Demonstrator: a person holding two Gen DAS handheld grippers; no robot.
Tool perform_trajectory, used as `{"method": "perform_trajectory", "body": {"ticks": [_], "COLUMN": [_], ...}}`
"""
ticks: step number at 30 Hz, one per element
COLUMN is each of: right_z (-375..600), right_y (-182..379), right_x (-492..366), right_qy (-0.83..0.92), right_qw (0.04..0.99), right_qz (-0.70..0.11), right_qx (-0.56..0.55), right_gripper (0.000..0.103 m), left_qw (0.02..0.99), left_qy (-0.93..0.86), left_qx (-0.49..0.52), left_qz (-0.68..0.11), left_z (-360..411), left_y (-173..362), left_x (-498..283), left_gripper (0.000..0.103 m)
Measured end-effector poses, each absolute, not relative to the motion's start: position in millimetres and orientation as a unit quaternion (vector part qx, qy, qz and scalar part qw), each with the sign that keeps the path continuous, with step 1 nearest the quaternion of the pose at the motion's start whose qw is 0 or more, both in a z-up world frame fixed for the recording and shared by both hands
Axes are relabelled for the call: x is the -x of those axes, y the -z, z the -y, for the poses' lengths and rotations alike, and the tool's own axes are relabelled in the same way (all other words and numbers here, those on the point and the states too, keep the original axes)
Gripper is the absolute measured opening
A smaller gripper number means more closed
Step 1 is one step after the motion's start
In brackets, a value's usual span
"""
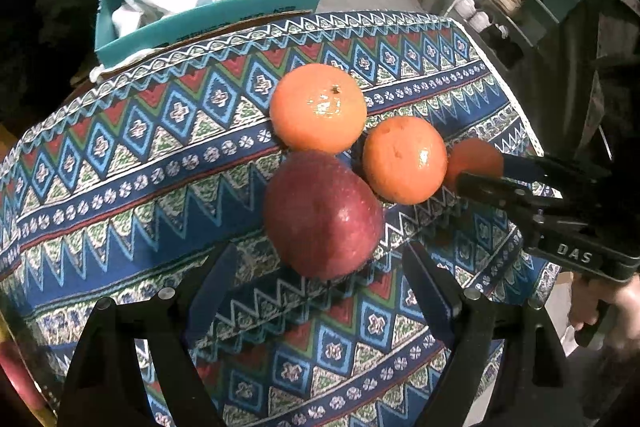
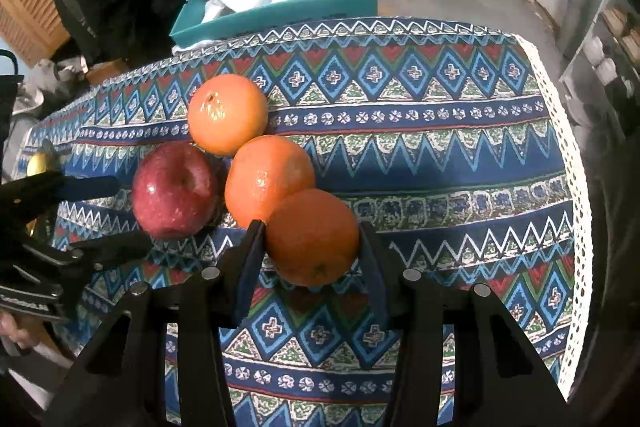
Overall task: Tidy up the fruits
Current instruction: 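Grasp a large orange with the right tool, then grasp the red apple with the left tool while the right tool holds the orange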
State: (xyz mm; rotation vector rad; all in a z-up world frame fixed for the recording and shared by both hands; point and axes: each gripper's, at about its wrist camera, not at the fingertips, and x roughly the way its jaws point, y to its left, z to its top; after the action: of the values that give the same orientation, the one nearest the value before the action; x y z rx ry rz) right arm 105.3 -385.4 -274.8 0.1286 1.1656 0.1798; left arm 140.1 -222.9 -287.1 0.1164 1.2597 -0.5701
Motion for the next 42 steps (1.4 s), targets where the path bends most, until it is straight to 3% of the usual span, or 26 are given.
{"method": "perform_trajectory", "body": {"ticks": [15, 18, 36, 38, 40, 42], "right_z": [388.5, 388.5, 381.8, 379.8, 377.4, 375.0], "right_y": [270.7, 269.3, 245.4, 240.8, 236.5, 231.0], "right_x": [-106.9, -106.2, -97.8, -97.3, -97.3, -96.7], "right_qy": [-0.081, -0.08, -0.084, -0.085, -0.087, -0.089], "right_qw": [0.835, 0.836, 0.855, 0.858, 0.861, 0.864], "right_qz": [-0.541, -0.539, -0.51, -0.504, -0.499, -0.494], "right_qx": [-0.063, -0.062, -0.048, -0.046, -0.046, -0.045], "right_gripper": [0.047, 0.047, 0.047, 0.046, 0.046, 0.046], "left_qw": [0.768, 0.767, 0.79, 0.797, 0.803, 0.8], "left_qy": [0.263, 0.264, 0.257, 0.257, 0.262, 0.27], "left_qx": [-0.04, -0.04, -0.062, -0.061, -0.055, -0.04], "left_qz": [-0.582, -0.583, -0.553, -0.543, -0.532, -0.535], "left_z": [231.7, 234.1, 218.4, 214.1, 210.6, 206.7], "left_y": [309.7, 310.4, 289.9, 279.4, 267.7, 255.8], "left_x": [-150.9, -152.8, -136.4, -133.1, -131.2, -132.1], "left_gripper": [0.086, 0.075, 0.073, 0.068, 0.034, 0.028]}}
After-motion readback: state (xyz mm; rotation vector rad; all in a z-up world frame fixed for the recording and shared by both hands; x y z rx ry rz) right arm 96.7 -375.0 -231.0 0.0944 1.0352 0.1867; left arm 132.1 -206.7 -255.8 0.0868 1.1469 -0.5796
